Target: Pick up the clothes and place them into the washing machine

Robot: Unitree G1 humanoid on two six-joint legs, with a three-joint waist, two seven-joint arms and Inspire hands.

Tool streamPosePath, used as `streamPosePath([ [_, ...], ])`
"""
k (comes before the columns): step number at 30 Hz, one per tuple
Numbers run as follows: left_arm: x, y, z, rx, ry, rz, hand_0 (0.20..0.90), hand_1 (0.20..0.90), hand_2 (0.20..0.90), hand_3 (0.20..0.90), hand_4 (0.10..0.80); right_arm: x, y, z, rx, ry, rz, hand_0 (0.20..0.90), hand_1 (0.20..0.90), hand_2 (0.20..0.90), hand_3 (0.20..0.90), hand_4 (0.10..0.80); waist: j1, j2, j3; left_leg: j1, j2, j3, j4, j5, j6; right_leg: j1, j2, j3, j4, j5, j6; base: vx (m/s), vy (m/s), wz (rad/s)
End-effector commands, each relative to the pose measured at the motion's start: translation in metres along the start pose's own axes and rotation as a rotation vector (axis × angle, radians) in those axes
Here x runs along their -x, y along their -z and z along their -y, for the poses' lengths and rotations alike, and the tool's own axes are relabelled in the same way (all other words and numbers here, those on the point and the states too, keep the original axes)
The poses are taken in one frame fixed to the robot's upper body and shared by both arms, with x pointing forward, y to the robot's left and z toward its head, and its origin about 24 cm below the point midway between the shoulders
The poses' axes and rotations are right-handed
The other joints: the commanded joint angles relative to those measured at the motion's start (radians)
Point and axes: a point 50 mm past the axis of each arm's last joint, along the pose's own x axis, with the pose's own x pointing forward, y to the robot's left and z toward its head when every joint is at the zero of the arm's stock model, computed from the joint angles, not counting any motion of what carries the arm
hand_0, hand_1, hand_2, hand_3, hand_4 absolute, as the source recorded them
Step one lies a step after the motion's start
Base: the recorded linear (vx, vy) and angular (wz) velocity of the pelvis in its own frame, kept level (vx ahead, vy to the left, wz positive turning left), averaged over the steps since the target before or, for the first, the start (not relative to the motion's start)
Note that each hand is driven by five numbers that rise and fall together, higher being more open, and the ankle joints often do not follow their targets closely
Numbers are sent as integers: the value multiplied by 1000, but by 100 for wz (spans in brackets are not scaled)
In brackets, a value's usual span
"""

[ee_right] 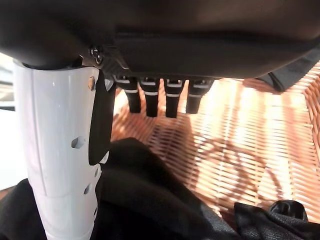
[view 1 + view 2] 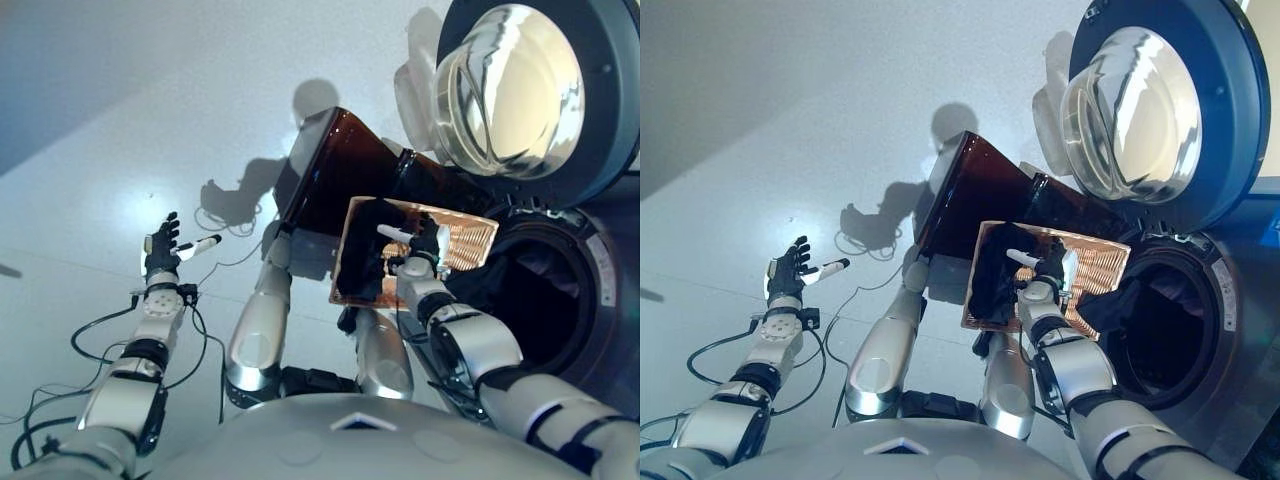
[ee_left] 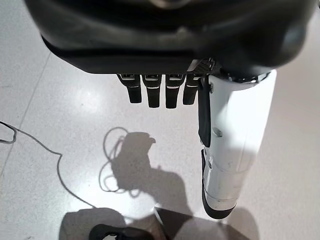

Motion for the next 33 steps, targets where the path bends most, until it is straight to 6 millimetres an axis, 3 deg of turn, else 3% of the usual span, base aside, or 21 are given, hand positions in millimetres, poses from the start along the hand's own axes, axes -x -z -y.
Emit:
streamPosePath([
  [1, -5, -20, -1, 42, -34, 92, 900, 900, 900, 900, 800, -10, -22, 13, -39, 35, 67, 549, 549, 549, 549, 549, 42, 45, 14, 49, -44, 38, -34, -37, -20, -142, -56, 20, 168, 59, -6, 0, 0, 0],
  [2, -5, -20, -1, 45, -33, 93, 900, 900, 900, 900, 800, -10, -23, 14, -41, 38, 68, 576, 576, 576, 576, 569, 43, 46, 14, 47, -46, 37, -34, -38, -20, -144, -58, 18, 169, 60, -5, 0, 0, 0],
  [5, -4, -18, 0, 39, -31, 88, 900, 900, 900, 900, 800, -11, -25, 16, -48, 43, 72, 798, 798, 798, 798, 727, 45, 44, 17, 47, -49, 41, -34, -39, -19, -141, -61, 17, 167, 63, -3, 0, 0, 0],
  [7, -2, -13, 1, 24, -25, 74, 900, 900, 900, 900, 800, -9, -23, 13, -51, 34, 71, 900, 900, 900, 900, 800, 44, 37, 13, 53, -51, 39, -34, -41, -18, -132, -62, 15, 163, 64, -1, 16, 7, 1],
  [21, -4, -11, -8, -2, -38, 59, 900, 900, 900, 900, 800, -5, -15, 7, -73, 8, 61, 900, 900, 900, 900, 800, 38, -11, -24, 90, -59, 37, -34, -57, -9, -79, -66, 4, 139, 74, 5, 19, 10, 2],
  [33, 5, 19, -12, -51, -18, -66, 900, 900, 900, 900, 800, 6, 25, 3, -15, -47, -23, 900, 900, 900, 900, 800, 20, -60, -109, 183, -51, 39, -34, -85, -2, 35, -47, -1, 98, 67, 5, 54, 2, 5],
])
